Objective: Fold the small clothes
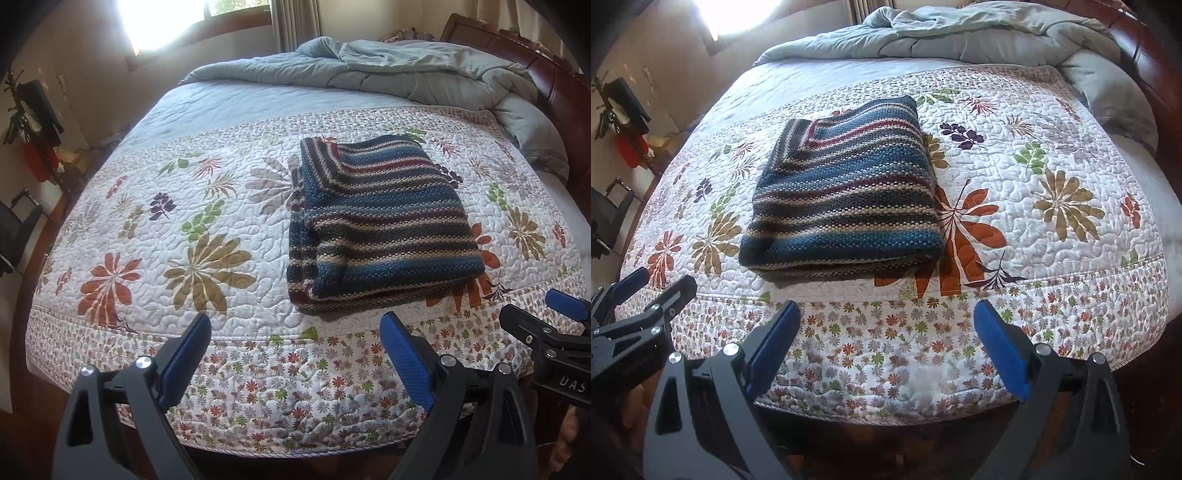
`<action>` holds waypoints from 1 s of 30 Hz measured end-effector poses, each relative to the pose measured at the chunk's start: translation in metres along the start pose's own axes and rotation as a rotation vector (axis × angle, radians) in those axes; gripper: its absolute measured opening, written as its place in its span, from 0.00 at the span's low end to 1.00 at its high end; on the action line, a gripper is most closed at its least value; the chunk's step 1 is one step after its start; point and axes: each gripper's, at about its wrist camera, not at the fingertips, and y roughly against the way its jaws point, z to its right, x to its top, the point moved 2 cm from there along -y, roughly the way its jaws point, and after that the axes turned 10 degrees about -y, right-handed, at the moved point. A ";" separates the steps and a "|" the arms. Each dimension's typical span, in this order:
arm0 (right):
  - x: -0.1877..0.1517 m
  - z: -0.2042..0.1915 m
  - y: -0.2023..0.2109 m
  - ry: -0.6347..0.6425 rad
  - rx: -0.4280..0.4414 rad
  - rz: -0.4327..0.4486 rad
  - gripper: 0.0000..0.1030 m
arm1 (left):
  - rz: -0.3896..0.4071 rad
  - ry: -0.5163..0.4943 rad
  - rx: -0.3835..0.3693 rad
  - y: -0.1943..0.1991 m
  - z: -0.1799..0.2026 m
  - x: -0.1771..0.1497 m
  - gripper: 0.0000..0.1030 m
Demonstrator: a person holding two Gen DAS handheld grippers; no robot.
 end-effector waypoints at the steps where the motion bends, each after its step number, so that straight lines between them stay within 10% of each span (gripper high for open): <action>1: 0.000 0.000 0.000 0.001 -0.001 -0.001 0.92 | -0.001 -0.002 0.003 -0.001 0.000 0.000 0.91; 30: 0.002 0.004 -0.007 0.029 -0.051 -0.001 0.92 | -0.042 -0.004 0.021 -0.019 -0.001 -0.005 0.91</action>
